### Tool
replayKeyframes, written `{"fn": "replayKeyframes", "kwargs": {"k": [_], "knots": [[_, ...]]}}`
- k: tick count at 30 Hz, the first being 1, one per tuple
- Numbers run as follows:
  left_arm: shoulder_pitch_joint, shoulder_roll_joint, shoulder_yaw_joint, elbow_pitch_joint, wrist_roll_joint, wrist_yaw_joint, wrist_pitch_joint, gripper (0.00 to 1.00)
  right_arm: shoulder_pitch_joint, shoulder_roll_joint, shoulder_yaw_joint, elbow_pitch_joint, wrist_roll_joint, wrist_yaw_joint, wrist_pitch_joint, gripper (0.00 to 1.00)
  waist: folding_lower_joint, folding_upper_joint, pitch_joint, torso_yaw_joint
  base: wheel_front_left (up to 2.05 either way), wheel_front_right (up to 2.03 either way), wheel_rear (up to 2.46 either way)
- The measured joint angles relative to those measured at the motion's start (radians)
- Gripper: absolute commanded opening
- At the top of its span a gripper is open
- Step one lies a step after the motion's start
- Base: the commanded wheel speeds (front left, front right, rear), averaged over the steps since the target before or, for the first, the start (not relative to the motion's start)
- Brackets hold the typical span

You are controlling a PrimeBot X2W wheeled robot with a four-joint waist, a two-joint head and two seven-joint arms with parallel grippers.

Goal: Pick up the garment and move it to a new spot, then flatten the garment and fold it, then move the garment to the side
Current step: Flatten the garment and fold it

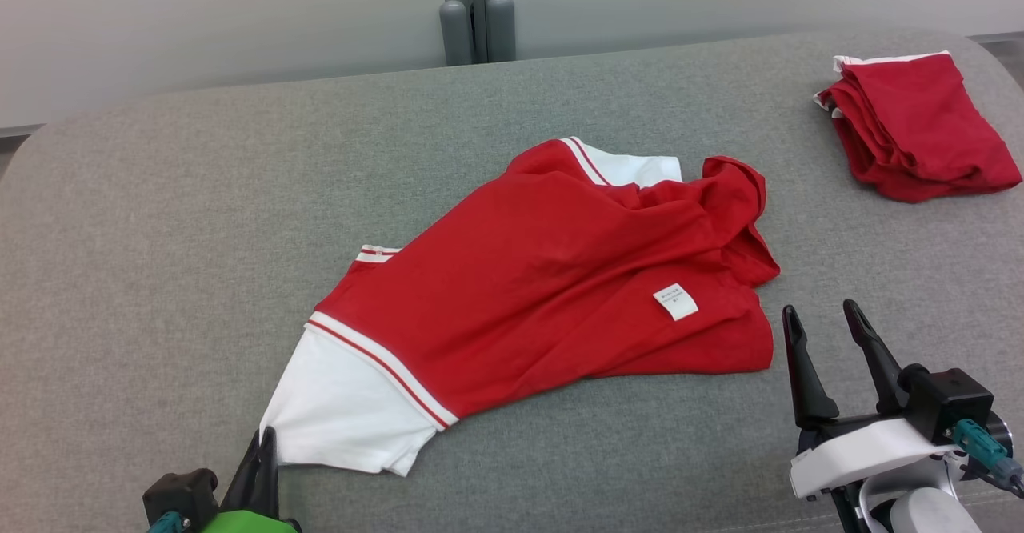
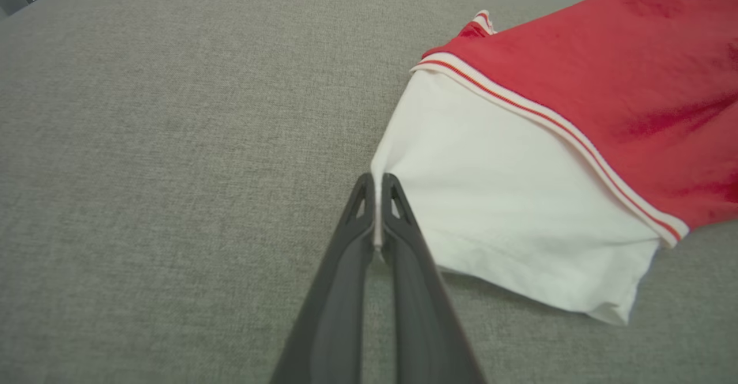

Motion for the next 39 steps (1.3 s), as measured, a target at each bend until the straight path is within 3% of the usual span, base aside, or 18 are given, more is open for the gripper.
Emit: {"fn": "replayKeyframes", "kwargs": {"k": [1,9,22,38,39], "knots": [[0.003,-0.002,0.001,-0.009,0.006,0.0,0.0,1.0,0.002,0.0,0.0,0.004,0.0,0.0,0.0,1.0,0.0,0.0,-0.003,0.002,0.0,0.0,0.0],[0.013,-0.024,0.03,-0.124,0.034,0.0,0.0,1.0,0.007,-0.003,0.007,0.026,0.005,0.0,0.0,1.0,0.0,0.0,-0.032,0.006,0.0,0.0,0.0],[0.029,-0.045,0.094,-0.303,0.098,0.0,0.0,1.0,-0.121,-0.086,0.071,0.179,0.011,0.0,0.037,1.0,0.0,0.0,-0.033,0.021,0.0,0.0,0.0],[0.004,-0.052,0.086,-0.339,0.112,0.0,0.0,1.0,-0.34,-0.124,0.18,0.559,0.069,0.0,0.087,1.0,0.0,0.0,0.026,0.103,0.0,0.0,0.0],[0.002,-0.052,0.086,-0.339,0.112,0.0,0.0,1.0,-0.345,-0.12,0.185,0.581,0.08,0.0,0.087,0.84,0.0,0.0,0.032,0.108,0.0,0.0,0.0]]}}
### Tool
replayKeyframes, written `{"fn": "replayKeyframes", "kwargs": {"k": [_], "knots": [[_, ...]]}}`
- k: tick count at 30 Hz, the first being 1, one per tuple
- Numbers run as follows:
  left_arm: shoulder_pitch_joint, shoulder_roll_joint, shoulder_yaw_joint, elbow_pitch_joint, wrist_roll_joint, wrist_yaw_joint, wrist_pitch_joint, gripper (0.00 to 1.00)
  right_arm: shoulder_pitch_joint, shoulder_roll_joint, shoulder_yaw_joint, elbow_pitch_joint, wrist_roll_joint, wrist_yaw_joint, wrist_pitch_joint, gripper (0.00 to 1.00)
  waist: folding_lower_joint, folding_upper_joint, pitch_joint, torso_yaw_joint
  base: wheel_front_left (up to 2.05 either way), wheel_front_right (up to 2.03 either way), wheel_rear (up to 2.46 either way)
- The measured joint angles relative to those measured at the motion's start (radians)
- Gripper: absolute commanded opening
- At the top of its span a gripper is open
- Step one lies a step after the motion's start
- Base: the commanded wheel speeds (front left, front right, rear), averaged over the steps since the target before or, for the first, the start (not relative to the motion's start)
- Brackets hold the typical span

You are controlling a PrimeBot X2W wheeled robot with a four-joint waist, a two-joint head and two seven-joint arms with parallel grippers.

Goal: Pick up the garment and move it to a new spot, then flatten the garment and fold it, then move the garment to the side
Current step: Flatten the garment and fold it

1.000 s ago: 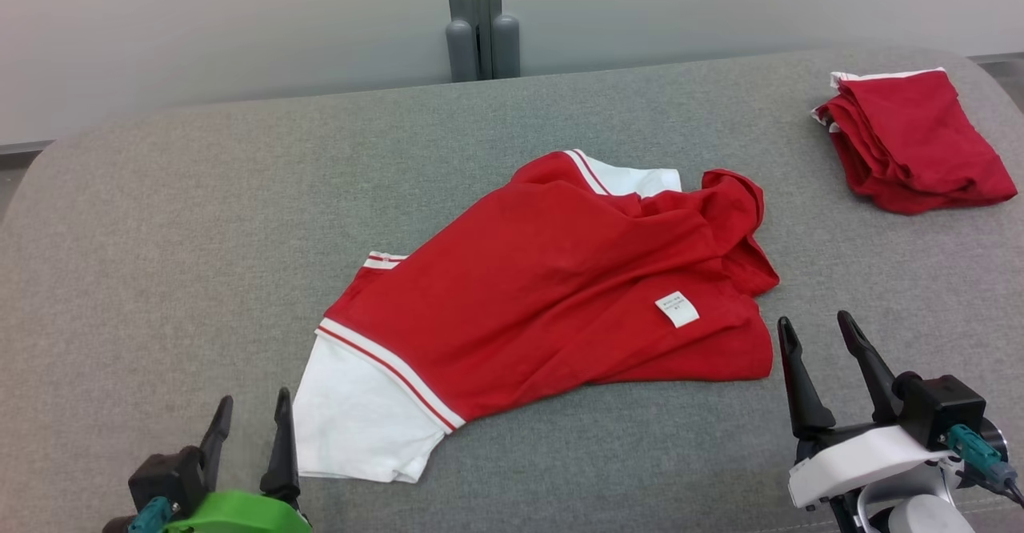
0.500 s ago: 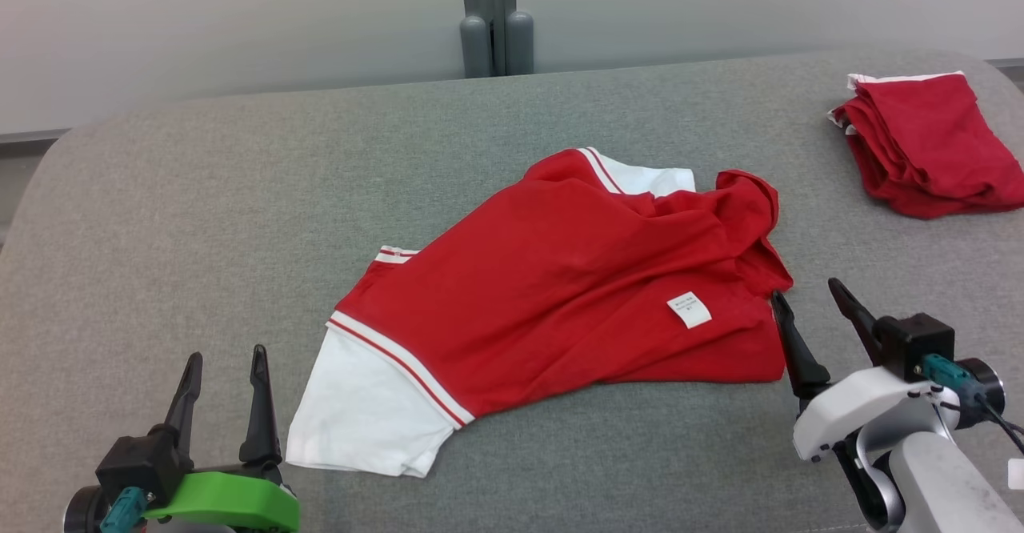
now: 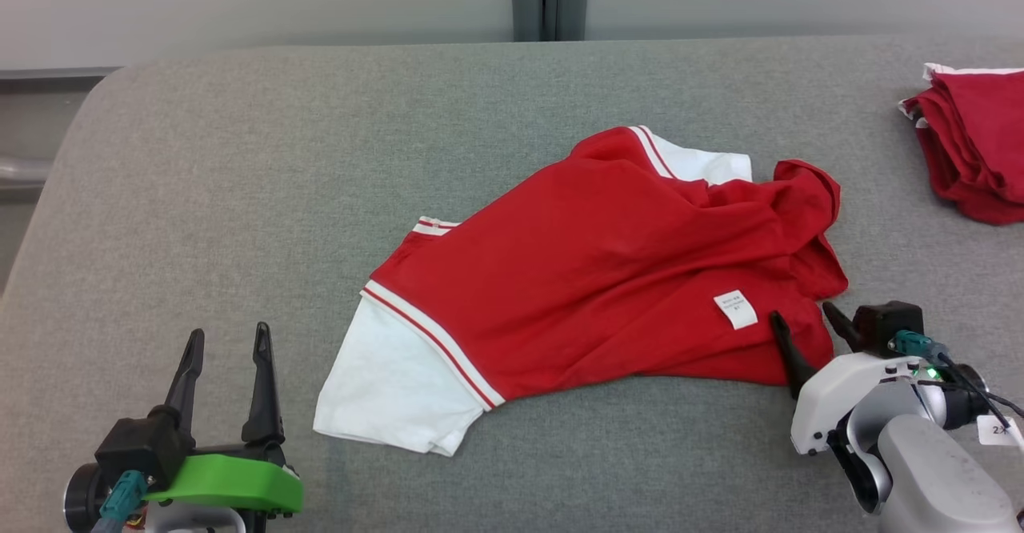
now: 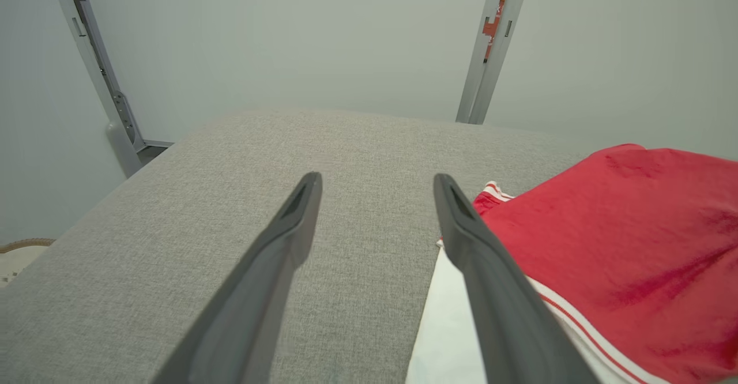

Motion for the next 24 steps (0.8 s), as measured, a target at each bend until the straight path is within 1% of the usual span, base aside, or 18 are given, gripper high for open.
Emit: {"fn": "replayKeyframes", "kwargs": {"k": [1,2,3,4,9,13,16,19,21,24], "knots": [[-0.002,0.0,0.002,-0.001,0.0,0.0,0.0,1.0,-0.004,0.004,0.007,0.019,0.01,0.0,0.002,0.54,0.0,0.0,0.005,0.004,0.0,0.0,0.0],[-0.004,0.0,0.002,-0.002,0.0,0.0,0.0,1.0,-0.008,0.008,0.015,0.035,0.019,0.0,0.001,0.41,0.0,0.0,0.01,0.007,0.0,0.0,0.0],[-0.005,0.0,0.003,-0.002,0.0,0.0,0.0,1.0,-0.012,0.01,0.021,0.046,0.026,0.0,-0.002,0.12,0.0,0.0,0.014,0.009,0.0,0.0,0.0],[-0.006,0.0,0.004,-0.003,0.0,0.0,0.0,1.0,-0.017,0.011,0.029,0.056,0.033,0.0,-0.01,0.0,0.0,0.0,0.018,0.011,0.0,0.0,0.0],[-0.007,0.0,0.012,-0.004,0.0,0.0,0.0,1.0,-0.05,0.008,0.051,0.081,0.053,0.0,-0.054,0.0,0.0,0.0,0.023,0.001,0.0,0.0,0.0],[-0.008,-0.001,0.011,-0.005,0.0,0.0,0.0,1.0,-0.107,-0.04,0.035,0.07,0.04,0.0,-0.079,0.0,0.0,0.0,0.02,-0.015,0.0,0.0,0.0],[-0.014,-0.001,0.007,-0.006,0.0,0.0,0.0,1.0,-0.148,-0.077,0.027,0.037,0.008,0.0,-0.083,0.0,0.0,0.0,0.018,-0.027,0.0,0.0,0.0],[-0.017,-0.001,-0.001,-0.005,-0.001,0.0,0.0,1.0,-0.159,-0.098,0.016,-0.011,-0.004,0.0,-0.086,0.0,0.0,0.0,0.018,-0.034,0.0,0.0,0.0],[-0.018,-0.001,-0.006,-0.004,-0.004,0.0,0.0,1.0,-0.148,-0.1,0.032,-0.037,-0.005,0.0,-0.086,0.0,0.0,0.0,0.016,-0.036,0.0,0.0,0.0],[-0.017,-0.001,-0.01,0.001,-0.011,0.0,0.0,1.0,-0.086,-0.099,0.064,-0.088,-0.006,0.0,-0.086,0.0,0.0,0.0,0.012,-0.034,0.0,0.0,0.0]]}}
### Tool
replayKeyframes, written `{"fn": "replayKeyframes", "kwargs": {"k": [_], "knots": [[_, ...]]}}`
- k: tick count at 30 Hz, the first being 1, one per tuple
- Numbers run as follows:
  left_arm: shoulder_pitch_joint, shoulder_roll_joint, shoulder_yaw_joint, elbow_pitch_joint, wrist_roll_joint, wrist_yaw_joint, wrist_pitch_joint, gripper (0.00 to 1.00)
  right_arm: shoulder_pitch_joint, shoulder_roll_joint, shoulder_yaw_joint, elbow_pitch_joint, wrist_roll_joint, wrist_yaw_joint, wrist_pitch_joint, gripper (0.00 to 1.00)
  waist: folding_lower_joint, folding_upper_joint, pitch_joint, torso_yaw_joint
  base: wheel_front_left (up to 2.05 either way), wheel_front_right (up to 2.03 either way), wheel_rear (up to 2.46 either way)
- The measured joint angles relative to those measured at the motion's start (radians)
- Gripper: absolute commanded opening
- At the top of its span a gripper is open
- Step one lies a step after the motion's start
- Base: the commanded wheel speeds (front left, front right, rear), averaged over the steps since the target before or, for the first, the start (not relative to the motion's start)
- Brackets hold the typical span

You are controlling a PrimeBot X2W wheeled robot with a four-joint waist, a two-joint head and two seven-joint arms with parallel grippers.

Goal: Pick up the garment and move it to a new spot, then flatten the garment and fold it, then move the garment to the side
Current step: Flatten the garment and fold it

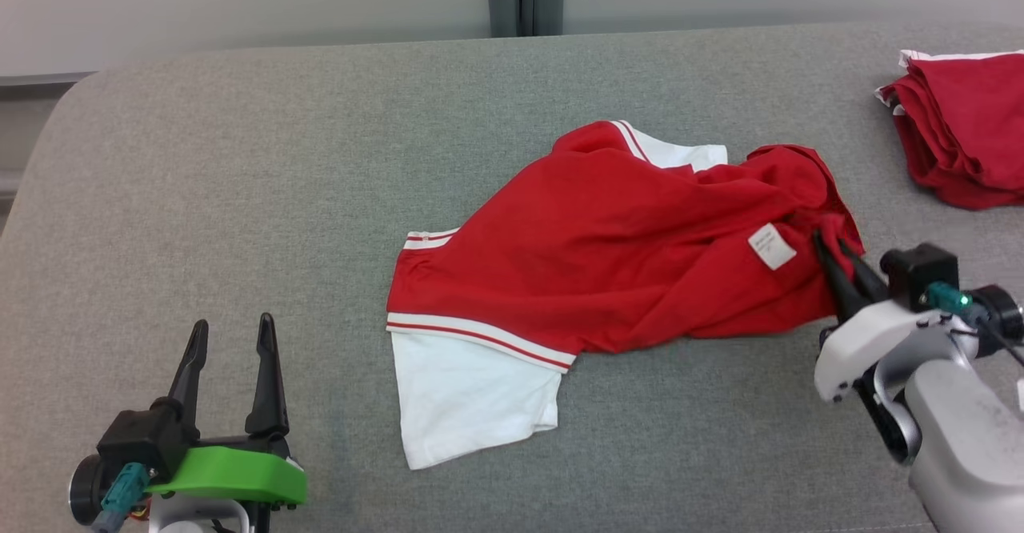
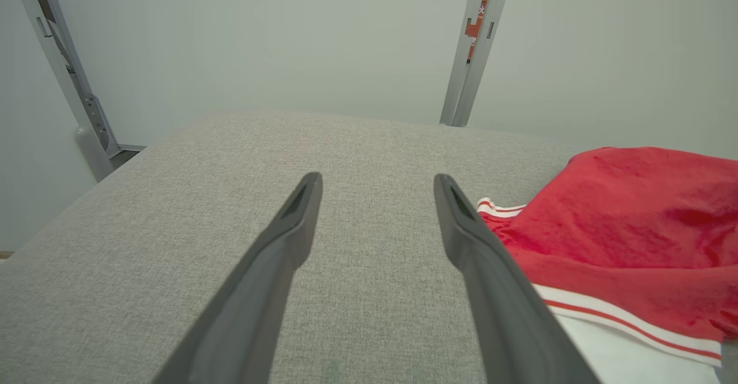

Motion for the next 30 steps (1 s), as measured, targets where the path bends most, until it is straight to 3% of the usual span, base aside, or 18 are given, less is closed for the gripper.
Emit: {"fn": "replayKeyframes", "kwargs": {"k": [5,6,7,8,17,30], "knots": [[0.009,0.0,-0.002,0.001,-0.012,0.0,0.0,1.0,0.15,0.017,-0.004,-0.095,-0.003,0.0,-0.001,0.02,0.0,0.0,-0.011,0.001,0.0,0.0,0.0],[0.011,0.0,-0.003,0.002,-0.012,0.0,0.0,1.0,0.178,0.02,-0.007,-0.109,-0.003,0.0,-0.001,0.31,0.0,0.0,-0.013,0.0,0.0,0.0,0.0],[0.013,0.0,-0.003,0.004,-0.012,0.0,0.0,1.0,0.212,0.027,-0.014,-0.125,-0.004,0.0,-0.001,0.35,0.0,0.0,-0.015,-0.001,0.0,0.0,0.0],[0.014,0.0,-0.003,0.005,-0.013,0.0,0.0,1.0,0.243,0.036,-0.026,-0.142,-0.004,0.0,-0.001,1.0,0.0,0.0,-0.017,-0.002,0.0,0.0,0.0],[0.016,0.0,-0.003,0.009,-0.01,0.001,0.0,1.0,0.359,0.069,-0.122,-0.236,-0.008,0.0,-0.001,1.0,0.0,0.0,-0.03,-0.029,0.0,0.0,0.0],[0.027,0.0,-0.009,0.013,-0.009,0.001,0.0,1.0,0.35,0.054,-0.197,-0.248,-0.011,0.0,-0.001,1.0,0.0,0.0,-0.056,-0.031,0.0,0.0,0.0]]}}
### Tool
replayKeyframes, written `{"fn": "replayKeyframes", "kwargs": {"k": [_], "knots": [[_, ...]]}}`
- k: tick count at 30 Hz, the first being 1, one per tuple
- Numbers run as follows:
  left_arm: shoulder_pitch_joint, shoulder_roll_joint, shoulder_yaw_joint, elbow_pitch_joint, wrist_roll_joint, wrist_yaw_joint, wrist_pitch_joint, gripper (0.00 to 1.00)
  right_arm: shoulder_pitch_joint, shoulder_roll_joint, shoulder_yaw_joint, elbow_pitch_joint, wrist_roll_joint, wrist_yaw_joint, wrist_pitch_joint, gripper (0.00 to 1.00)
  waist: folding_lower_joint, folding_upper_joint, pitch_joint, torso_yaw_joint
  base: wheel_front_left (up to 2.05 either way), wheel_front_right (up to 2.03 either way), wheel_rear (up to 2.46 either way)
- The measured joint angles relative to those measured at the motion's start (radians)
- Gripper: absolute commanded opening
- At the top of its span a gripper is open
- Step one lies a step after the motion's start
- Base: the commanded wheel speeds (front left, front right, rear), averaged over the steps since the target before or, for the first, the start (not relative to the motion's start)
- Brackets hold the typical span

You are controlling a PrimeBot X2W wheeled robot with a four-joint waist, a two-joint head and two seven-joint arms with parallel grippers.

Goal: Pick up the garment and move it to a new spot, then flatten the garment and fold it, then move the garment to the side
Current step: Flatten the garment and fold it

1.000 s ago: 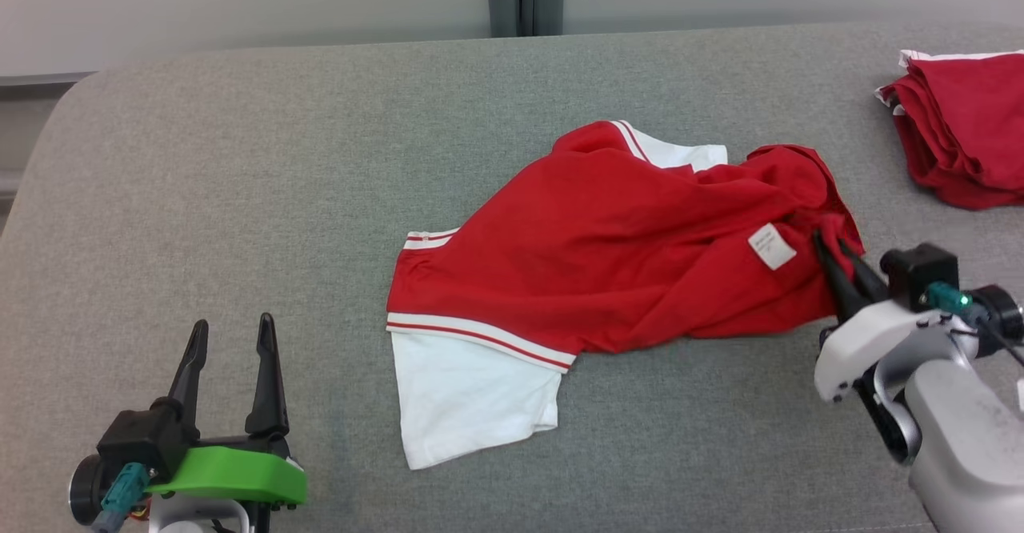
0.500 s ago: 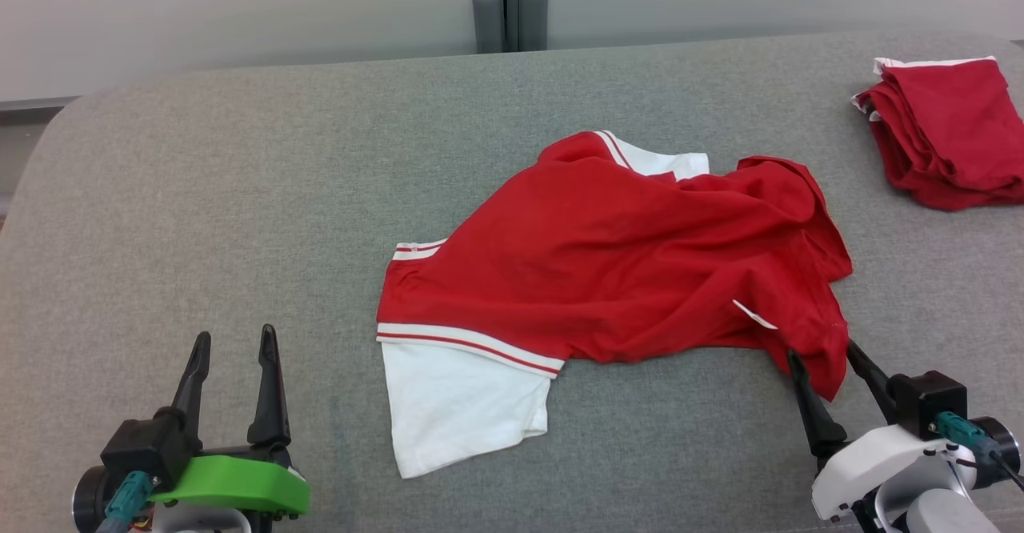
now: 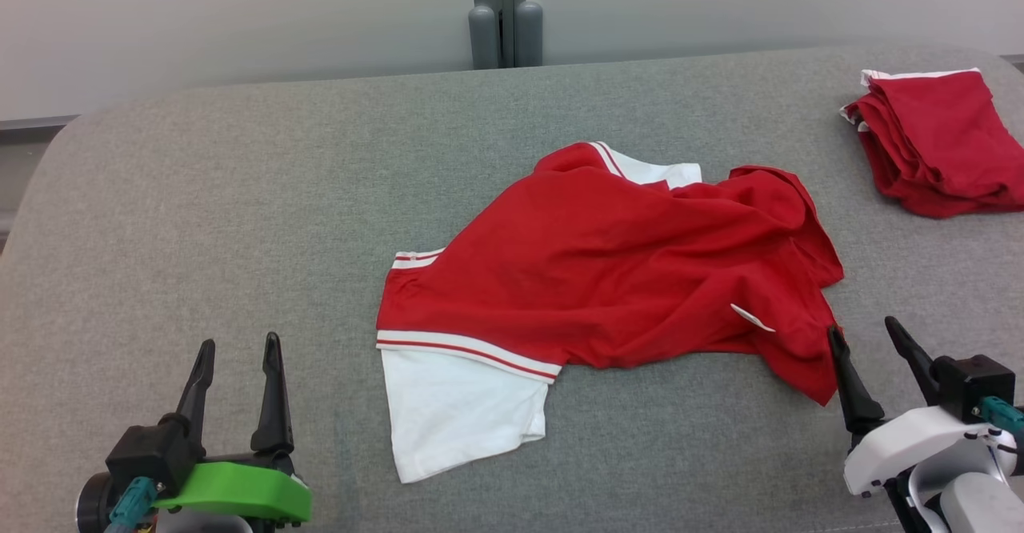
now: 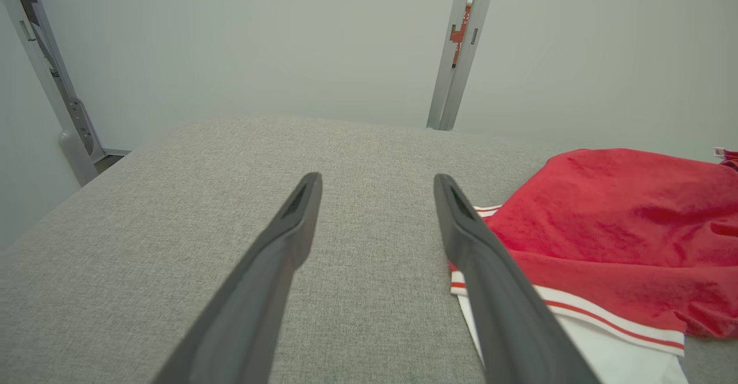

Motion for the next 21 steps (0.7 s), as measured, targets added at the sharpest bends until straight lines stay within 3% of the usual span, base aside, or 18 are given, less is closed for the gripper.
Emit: {"fn": "replayKeyframes", "kwargs": {"k": [7,12,13,14,15,16,21], "knots": [[0.005,0.0,-0.002,-0.003,0.003,0.0,0.0,1.0,-0.074,-0.021,0.018,0.088,0.035,0.0,0.0,1.0,0.0,0.0,0.005,0.006,0.0,0.0,0.0],[0.005,0.0,-0.008,-0.003,0.004,0.0,0.0,1.0,-0.122,-0.018,0.1,0.206,0.126,0.0,0.0,1.0,0.0,0.0,0.015,0.014,0.0,0.0,0.0],[0.004,0.0,-0.009,-0.002,0.004,0.0,0.0,1.0,-0.13,-0.017,0.116,0.22,0.139,0.0,0.004,0.87,0.0,0.0,0.017,0.015,0.0,0.0,0.0],[0.002,0.0,-0.008,-0.001,0.005,0.0,0.0,1.0,-0.138,-0.014,0.137,0.234,0.16,0.0,0.007,0.5,0.0,0.0,0.019,0.018,0.0,0.0,0.0],[0.001,0.0,-0.009,-0.001,0.005,0.0,0.0,1.0,-0.141,-0.012,0.154,0.24,0.179,0.0,0.007,0.3,0.0,0.0,0.021,0.02,0.0,0.0,0.0],[-0.001,0.0,-0.009,0.0,0.005,0.0,0.0,1.0,-0.147,-0.012,0.163,0.244,0.192,0.0,0.006,0.0,0.0,-0.0001,0.024,0.022,0.0,0.0,0.0],[-0.004,0.0,-0.006,0.0,0.005,0.0,0.0,1.0,-0.17,-0.027,0.187,0.231,0.227,0.0,0.004,0.0,0.0,0.0,0.032,0.024,0.0,0.0,0.0]]}}
